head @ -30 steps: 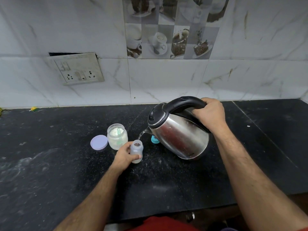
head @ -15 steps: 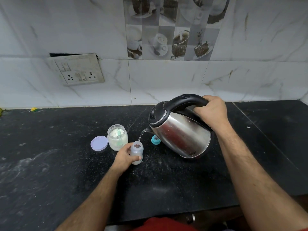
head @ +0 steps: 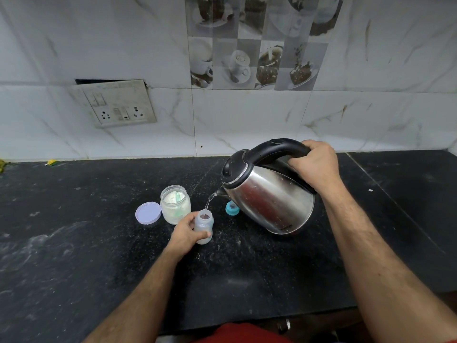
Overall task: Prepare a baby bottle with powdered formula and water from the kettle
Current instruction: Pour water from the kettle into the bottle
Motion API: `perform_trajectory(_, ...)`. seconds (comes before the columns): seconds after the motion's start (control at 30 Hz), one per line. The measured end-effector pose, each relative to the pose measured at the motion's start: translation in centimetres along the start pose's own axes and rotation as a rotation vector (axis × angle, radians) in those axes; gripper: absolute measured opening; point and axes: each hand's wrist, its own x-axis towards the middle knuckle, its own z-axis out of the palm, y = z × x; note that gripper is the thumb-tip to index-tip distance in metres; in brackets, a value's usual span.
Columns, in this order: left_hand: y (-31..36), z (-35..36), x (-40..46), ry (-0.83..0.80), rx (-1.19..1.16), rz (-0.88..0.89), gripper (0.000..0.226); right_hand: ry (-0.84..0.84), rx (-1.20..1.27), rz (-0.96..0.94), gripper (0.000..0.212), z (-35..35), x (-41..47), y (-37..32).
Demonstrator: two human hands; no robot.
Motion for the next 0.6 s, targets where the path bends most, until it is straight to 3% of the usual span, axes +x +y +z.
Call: perform_trajectory(0.6,-0.01,-0.10,0.03,0.011,-0.002,-0.005,0.057,0.007,0.003,-0.028,0.013,0.33,0.37,0.28)
